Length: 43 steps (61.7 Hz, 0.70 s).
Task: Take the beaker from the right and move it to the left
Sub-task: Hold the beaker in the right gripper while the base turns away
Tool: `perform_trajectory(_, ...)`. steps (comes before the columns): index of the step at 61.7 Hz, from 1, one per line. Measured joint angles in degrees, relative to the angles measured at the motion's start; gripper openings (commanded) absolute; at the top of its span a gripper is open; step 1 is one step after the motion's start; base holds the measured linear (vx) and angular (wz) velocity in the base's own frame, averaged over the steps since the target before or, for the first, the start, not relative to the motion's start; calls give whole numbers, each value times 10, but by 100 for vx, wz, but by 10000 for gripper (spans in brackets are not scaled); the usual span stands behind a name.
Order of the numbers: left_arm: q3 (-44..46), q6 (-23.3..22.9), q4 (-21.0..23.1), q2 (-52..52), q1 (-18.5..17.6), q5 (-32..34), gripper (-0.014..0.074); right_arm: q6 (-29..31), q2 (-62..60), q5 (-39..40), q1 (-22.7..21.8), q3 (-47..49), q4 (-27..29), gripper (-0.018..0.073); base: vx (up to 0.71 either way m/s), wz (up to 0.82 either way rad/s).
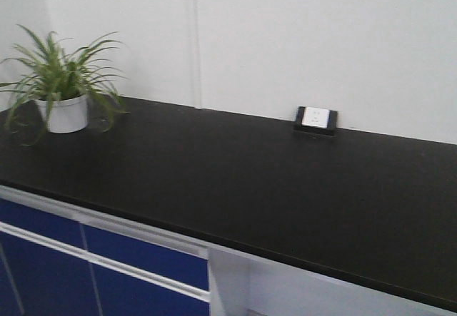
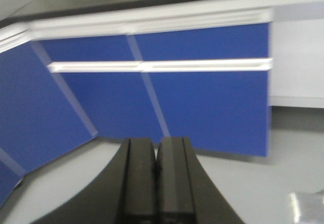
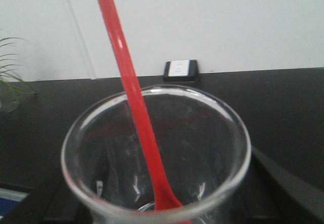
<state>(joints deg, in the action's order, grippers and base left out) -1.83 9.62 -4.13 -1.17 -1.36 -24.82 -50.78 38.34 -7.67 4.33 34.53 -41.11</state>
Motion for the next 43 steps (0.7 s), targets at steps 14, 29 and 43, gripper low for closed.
perform_trajectory(14,0,0,0,0,0,0,-6,0,0,0,0,0,0,-3,-16,70)
perform_trajectory(29,0,0,0,0,0,0,-6,0,0,0,0,0,0,-3,-13,71)
perform_trajectory(43,0,0,0,0,0,0,-6,0,0,0,0,0,0,-3,-13,72)
